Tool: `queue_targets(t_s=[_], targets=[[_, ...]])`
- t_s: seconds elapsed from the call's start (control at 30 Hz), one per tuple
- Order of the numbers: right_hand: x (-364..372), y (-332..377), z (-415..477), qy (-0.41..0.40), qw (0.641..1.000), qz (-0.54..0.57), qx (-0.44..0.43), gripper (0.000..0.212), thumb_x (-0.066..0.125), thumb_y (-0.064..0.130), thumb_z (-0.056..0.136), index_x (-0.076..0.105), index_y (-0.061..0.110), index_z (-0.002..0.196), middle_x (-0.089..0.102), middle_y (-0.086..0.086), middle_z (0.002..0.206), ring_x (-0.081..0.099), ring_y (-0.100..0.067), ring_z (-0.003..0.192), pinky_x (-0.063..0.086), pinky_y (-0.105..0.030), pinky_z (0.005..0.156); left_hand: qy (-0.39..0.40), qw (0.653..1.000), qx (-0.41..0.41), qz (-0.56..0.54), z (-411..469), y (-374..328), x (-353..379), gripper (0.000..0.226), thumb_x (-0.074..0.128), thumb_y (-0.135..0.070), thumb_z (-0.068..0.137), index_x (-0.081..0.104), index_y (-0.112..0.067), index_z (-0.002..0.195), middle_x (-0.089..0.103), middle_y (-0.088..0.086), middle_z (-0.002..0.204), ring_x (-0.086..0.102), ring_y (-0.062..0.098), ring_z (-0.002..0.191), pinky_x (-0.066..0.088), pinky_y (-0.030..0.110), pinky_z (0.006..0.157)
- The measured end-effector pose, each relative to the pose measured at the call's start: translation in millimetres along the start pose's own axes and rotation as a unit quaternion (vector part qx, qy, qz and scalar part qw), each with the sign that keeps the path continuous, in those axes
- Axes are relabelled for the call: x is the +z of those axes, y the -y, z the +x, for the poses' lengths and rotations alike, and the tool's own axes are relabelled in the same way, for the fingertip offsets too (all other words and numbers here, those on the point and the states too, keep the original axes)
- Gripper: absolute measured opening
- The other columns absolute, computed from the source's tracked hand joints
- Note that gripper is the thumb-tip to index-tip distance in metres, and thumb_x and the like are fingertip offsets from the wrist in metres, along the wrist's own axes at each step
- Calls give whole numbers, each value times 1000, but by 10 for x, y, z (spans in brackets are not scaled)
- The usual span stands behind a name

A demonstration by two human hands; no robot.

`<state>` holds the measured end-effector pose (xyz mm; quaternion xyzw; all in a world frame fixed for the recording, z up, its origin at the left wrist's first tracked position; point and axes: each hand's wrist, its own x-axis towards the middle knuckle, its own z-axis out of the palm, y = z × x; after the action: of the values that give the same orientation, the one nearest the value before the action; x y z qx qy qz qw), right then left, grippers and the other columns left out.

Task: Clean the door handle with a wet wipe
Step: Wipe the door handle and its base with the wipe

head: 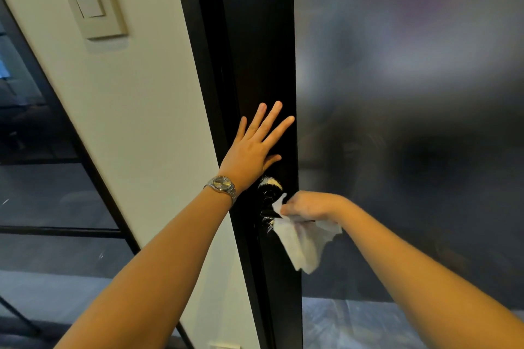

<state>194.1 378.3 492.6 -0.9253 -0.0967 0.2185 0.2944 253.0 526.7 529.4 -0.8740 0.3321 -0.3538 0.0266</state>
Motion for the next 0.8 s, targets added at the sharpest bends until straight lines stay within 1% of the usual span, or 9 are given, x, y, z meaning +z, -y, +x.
queue_targets(t_s=[0.17,0.23,0.3,0.37,0.43,0.53,0.63,0.73,0.8], targets=[[12,-207,-134,-5,995,97,-11,26,48,31,96,57,13,77,56,2,75,52,-10,68,41,-23,68,15,1000,0,-15,-9,-10,-37,78,59,-30,87,7,-28,146,-9,-2,151,-11,23,139,-1,46,109],[-62,-311,-206,2,996,88,10,29,48,35,96,59,9,88,59,-4,83,55,-15,76,43,-25,74,20,999,4,-29,-9,-4,-77,75,57,-28,89,8,-29,146,-11,-4,151,-13,21,139,-3,44,110],[-154,-427,-248,30,988,150,37,28,48,31,96,57,6,86,60,-8,86,57,-17,78,45,-27,77,24,998,8,-50,-9,0,-142,72,54,-25,90,9,-29,146,-13,-5,150,-15,19,138,-3,43,110],[-243,-511,-303,38,974,210,71,24,48,21,96,59,4,84,63,-7,84,60,-17,75,49,-29,75,28,995,3,-92,-10,-23,-196,67,52,-23,92,13,-27,146,-12,-6,151,-17,17,138,-1,40,111],[-330,-523,-383,-3,980,173,93,20,50,17,95,60,2,86,62,-6,82,61,-15,72,50,-24,64,17,988,-11,-154,-22,-75,-268,56,52,-20,92,28,-24,142,-4,-4,155,-13,16,139,7,34,112],[-452,-432,-483,-90,985,133,68,25,51,21,95,65,1,91,65,-8,87,61,-15,74,48,-23,60,-22,974,-51,-222,-46,-161,-404,29,51,-19,93,56,-15,121,32,2,149,21,17,140,25,23,110],[-535,-273,-561,-141,967,214,7,26,49,18,96,67,0,93,67,-13,93,63,-18,78,50,-27,66,-28,962,-62,-266,-90,-251,-472,23,51,-20,92,63,-13,110,65,4,110,56,13,103,46,22,89],[-519,-91,-644,-118,919,371,-68,23,46,13,97,62,0,105,68,-13,101,66,-20,88,53,-30,74,17,912,-137,-386,-153,-389,-493,24,53,-31,91,64,-16,107,67,-1,97,62,8,87,52,17,77],[-479,-1,-661,-110,874,457,-121,24,42,12,98,58,1,113,67,-11,106,66,-20,94,54,-30,76,61,832,-229,-503,-181,-478,-505,31,49,-40,90,61,-16,107,67,-1,97,65,13,87,57,23,74]])
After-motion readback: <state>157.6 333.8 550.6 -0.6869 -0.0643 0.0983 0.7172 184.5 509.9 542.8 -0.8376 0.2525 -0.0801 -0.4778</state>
